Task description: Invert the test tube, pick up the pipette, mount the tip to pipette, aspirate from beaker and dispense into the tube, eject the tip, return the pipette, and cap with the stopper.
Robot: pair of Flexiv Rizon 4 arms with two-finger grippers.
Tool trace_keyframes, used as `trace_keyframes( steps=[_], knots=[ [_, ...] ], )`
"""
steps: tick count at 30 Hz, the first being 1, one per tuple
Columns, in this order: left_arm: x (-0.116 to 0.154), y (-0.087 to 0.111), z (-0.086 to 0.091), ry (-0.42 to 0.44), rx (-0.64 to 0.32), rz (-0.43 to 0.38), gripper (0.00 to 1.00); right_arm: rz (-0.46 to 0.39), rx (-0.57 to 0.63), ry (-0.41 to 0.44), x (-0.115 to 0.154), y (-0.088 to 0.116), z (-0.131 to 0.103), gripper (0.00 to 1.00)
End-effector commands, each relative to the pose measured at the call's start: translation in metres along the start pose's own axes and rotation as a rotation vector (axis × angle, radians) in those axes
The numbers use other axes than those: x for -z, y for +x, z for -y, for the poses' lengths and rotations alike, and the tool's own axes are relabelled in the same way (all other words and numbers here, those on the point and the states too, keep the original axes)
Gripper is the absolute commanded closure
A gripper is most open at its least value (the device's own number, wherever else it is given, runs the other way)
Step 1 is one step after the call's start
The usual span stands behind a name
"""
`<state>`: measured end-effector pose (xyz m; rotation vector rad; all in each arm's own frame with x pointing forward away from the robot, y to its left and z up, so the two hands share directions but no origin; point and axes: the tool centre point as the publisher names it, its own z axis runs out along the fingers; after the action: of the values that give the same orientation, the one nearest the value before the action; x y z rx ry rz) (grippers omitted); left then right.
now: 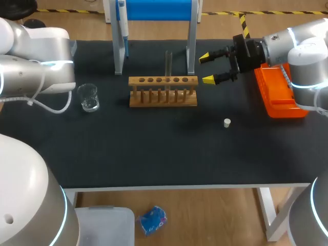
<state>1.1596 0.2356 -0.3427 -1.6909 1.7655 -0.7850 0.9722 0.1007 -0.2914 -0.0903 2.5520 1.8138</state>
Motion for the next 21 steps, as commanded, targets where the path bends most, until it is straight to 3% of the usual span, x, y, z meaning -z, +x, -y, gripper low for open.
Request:
trace_keyframes(
  steps=[1, 13, 21],
  knots=[
    [0.01, 0.001, 0.003, 0.006, -0.001, -0.003, 1.0, 0.0, 0.001, 0.001, 0.0, 0.0, 0.0, 0.0],
    [0.033, 0.001, 0.025, 0.057, -0.021, 0.006, 1.0, 0.0, 0.001, 0.001, 0.0, 0.0, 0.0, 0.0],
    [0.061, 0.005, 0.04, 0.042, -0.085, -0.01, 1.0, 0.0, 0.001, 0.001, 0.0, 0.0, 0.0, 0.0]
  ],
)
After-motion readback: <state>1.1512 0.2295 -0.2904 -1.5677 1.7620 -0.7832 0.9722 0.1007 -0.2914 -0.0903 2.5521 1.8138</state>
